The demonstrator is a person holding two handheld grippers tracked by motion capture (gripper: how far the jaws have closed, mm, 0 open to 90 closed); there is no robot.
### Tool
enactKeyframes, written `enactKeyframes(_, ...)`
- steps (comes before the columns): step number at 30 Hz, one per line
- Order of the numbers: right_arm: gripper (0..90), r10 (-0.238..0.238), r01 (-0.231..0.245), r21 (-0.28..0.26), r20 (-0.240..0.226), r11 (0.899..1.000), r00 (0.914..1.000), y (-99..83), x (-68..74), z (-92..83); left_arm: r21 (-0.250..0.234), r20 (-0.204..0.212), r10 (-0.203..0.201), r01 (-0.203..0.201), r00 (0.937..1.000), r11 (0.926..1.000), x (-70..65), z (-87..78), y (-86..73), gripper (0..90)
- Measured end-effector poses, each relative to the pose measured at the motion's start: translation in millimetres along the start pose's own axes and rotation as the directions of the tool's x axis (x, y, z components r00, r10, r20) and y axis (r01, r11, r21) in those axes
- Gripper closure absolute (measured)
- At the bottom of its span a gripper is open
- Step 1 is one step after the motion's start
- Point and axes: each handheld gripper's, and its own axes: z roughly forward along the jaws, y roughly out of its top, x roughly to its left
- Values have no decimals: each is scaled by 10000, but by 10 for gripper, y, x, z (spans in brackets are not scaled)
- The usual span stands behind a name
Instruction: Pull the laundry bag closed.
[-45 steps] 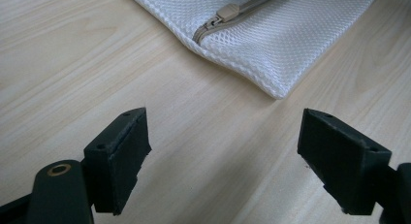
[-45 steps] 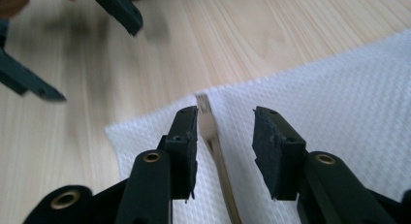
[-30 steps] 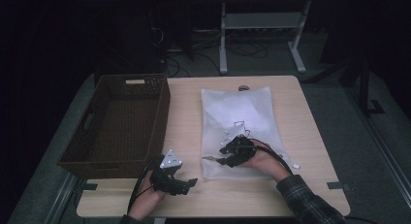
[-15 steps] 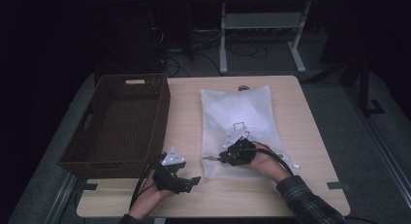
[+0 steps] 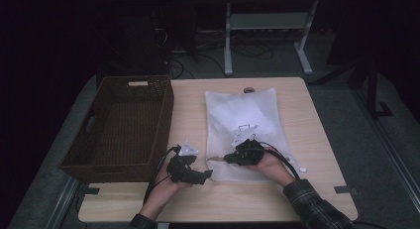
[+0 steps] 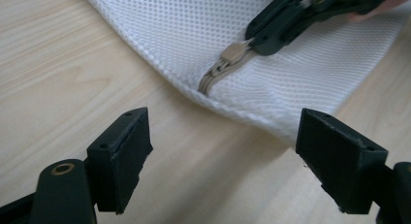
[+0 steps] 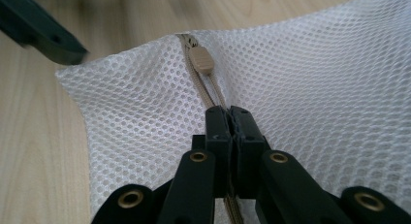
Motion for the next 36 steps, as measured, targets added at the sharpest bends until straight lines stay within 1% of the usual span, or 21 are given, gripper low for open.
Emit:
enactKeyframes(1, 870, 8, -8, -89, 27, 10000, 10000, 3, -3, -19, -24, 22, -127, 127, 9999, 9999, 23, 18, 26, 200)
enactKeyframes(3, 870, 24, -23, -207, 50, 9998, 10000, 7, 2, -51, -38, 100, -244, 244, 9997, 9997, 55, 39, 63, 208)
enactKeyframes(7, 870, 69, -69, -484, -16, 9988, 10000, 4, -5, -94, 22, 151, -342, 342, 9993, 9994, 108, 114, 116, 221)
enactKeyframes(9, 870, 134, -134, -592, -5, 9982, 9999, 9, -5, -114, 121, 364, -353, 349, 9987, 9993, 127, 159, 128, 227)
enactKeyframes(11, 870, 139, -137, -631, 29, 9979, 9999, 11, -4, -123, 193, 491, -324, 315, 9983, 9993, 131, 199, 132, 241)
enactKeyframes(14, 870, 122, -116, -715, 81, 9974, 9999, 12, -10, -133, 215, 785, -359, 343, 9963, 9992, 146, 247, 139, 265)
enactKeyframes(16, 870, 116, -107, -808, 100, 9967, 9999, 16, -10, -147, 208, 1074, -290, 269, 9938, 9994, 165, 269, 145, 296)
enactKeyframes(18, 870, 156, -146, -875, 104, 9961, 9998, 19, -7, -163, 169, 1377, -332, 312, 9899, 9994, 183, 293, 149, 326)
enactKeyframes(19, 870, 145, -135, -910, 101, 9958, 9998, 19, -9, -171, 183, 1557, -350, 326, 9872, 9993, 193, 301, 151, 348)
enactKeyframes(20, 870, 154, -144, -925, 99, 9956, 9998, 18, -10, -179, 163, 1803, -342, 318, 9830, 9994, 205, 307, 153, 380)
enactKeyframes(23, 870, 191, -177, -1039, 123, 9944, 9997, 13, -13, -201, 135, 2105, -330, 309, 9770, 9994, 211, 317, 152, 458)
enactKeyframes(26, 870, 236, -220, -1132, 125, 9933, 9996, 5, -24, -223, 73, 2190, -99, 84, 9757, 9999, 204, 323, 157, 548)
enactKeyframes(28, 869, 262, -246, -1167, 129, 9929, 9996, 0, -24, -235, -56, 2120, 223, -216, 9770, 9998, 190, 315, 165, 607)
enactKeyframes(31, 868, 239, -216, -1191, 179, 9926, 9996, -14, -25, -244, -211, 1989, 542, -510, 9785, 9985, 177, 289, 182, 704)
enactKeyframes(34, 864, 267, -239, -1116, 231, 9935, 9994, -33, -26, -237, -336, 1956, 703, -650, 9782, 9973, 185, 259, 193, 788)
enactKeyframes(36, 845, 299, -276, -1067, 196, 9939, 9994, -42, -27, -223, -336, 1870, 823, -773, 9789, 9964, 180, 248, 196, 815)
